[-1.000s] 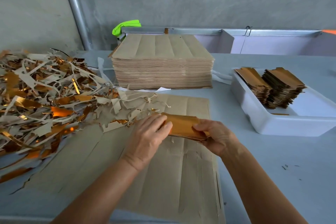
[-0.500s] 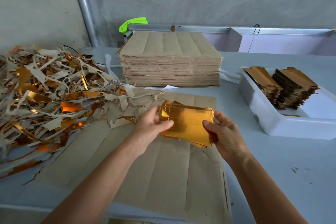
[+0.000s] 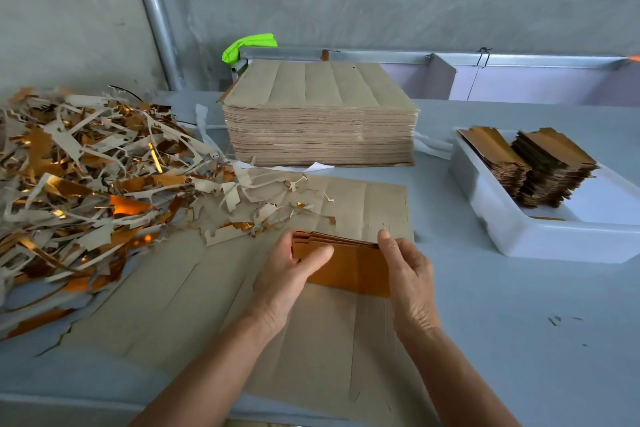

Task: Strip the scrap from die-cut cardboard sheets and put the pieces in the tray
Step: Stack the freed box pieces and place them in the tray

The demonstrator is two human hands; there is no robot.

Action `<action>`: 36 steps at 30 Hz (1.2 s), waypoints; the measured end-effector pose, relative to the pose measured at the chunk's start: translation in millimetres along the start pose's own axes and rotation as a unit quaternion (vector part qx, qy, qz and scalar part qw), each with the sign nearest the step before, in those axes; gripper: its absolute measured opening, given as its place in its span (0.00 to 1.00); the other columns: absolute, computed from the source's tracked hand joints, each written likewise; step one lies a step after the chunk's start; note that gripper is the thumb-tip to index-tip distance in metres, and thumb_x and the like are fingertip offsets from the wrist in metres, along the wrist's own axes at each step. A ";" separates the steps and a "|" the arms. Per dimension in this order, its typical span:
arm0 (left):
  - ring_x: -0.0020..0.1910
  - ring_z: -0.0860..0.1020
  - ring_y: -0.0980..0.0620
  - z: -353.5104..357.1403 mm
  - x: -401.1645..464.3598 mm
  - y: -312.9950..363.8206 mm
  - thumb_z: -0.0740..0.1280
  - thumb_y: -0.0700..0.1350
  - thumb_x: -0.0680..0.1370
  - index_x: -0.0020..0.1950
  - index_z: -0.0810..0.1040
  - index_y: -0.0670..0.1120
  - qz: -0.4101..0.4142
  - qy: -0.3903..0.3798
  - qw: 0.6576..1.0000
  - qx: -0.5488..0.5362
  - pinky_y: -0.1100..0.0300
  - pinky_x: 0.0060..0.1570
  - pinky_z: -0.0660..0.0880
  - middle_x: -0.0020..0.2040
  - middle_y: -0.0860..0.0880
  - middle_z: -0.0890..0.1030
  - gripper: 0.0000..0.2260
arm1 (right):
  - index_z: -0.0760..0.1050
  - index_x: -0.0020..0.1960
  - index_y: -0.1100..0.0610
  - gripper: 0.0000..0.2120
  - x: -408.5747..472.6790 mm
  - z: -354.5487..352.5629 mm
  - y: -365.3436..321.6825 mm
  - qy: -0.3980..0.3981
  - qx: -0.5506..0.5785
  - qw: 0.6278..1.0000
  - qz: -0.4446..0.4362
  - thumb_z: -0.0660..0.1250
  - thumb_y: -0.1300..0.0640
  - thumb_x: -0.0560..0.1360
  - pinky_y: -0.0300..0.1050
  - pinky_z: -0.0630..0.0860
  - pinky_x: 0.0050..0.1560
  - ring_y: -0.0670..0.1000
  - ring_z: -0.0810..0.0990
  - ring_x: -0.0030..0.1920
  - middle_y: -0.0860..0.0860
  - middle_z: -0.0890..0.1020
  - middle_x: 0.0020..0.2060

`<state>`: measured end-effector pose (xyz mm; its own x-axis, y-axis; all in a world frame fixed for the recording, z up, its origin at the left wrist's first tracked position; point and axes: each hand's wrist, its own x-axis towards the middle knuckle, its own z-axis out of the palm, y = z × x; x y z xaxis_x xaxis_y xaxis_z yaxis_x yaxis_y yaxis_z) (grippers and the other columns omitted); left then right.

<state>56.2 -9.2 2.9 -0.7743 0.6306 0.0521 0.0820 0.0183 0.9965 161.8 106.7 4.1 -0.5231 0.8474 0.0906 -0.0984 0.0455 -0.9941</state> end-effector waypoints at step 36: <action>0.50 0.79 0.49 -11.3 26.2 7.5 0.69 0.37 0.75 0.51 0.75 0.50 -0.023 0.009 0.996 0.085 0.54 0.53 0.77 0.49 0.48 0.80 0.10 | 0.78 0.54 0.58 0.19 21.9 -24.3 -18.5 -0.111 0.077 0.974 0.181 0.54 0.46 0.81 0.51 0.75 0.57 0.54 0.80 0.50 0.55 0.83 0.47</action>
<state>29.4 -1.3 12.5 -0.7908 0.6120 0.0098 0.1508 0.1793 0.9722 172.8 137.3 23.1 -0.7154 0.6573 -0.2368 0.0097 -0.3296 -0.9441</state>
